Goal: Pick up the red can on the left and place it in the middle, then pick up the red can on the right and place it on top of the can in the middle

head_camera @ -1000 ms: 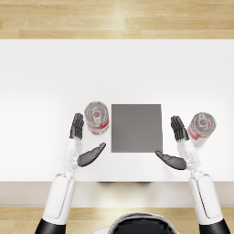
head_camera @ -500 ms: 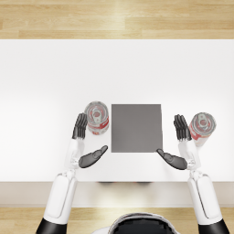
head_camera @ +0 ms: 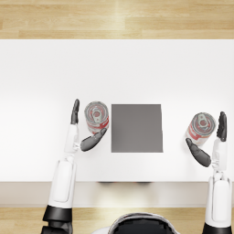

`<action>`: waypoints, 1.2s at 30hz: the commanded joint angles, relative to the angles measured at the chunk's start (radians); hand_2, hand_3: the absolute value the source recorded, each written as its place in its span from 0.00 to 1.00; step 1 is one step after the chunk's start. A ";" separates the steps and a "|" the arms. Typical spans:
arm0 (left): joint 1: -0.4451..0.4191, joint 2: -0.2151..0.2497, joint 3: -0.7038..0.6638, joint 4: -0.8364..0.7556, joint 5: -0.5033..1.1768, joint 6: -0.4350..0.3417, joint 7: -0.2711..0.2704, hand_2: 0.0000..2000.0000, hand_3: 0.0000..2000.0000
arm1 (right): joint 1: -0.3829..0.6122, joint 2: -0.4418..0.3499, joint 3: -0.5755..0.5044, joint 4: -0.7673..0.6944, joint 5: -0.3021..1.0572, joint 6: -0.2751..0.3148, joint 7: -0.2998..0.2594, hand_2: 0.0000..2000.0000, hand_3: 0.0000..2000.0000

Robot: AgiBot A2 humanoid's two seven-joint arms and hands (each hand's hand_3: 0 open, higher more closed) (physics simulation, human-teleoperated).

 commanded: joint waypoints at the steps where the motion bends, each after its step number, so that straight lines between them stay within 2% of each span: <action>1: 0.051 0.020 0.023 0.132 0.002 0.000 0.000 0.00 0.00 | -0.016 -0.003 -0.023 -0.059 0.002 0.000 0.000 0.00 0.00; 10: 0.098 0.058 0.047 0.280 0.007 0.000 0.000 0.00 0.00 | -0.005 -0.019 -0.013 -0.281 0.007 0.000 0.000 0.00 0.00; 15: 0.117 0.075 0.051 0.373 0.008 0.000 0.000 0.00 0.00 | 0.042 -0.028 0.010 -0.399 0.008 0.000 0.000 0.00 0.00; 25: 0.161 0.110 0.051 0.528 0.008 0.000 0.000 0.00 0.00 | 0.113 -0.052 0.052 -0.565 0.008 0.000 0.000 0.00 0.00; 36: 0.192 0.138 0.026 0.587 0.007 0.000 0.000 0.00 0.00 | 0.150 -0.072 0.069 -0.656 0.008 -0.005 0.000 0.00 0.00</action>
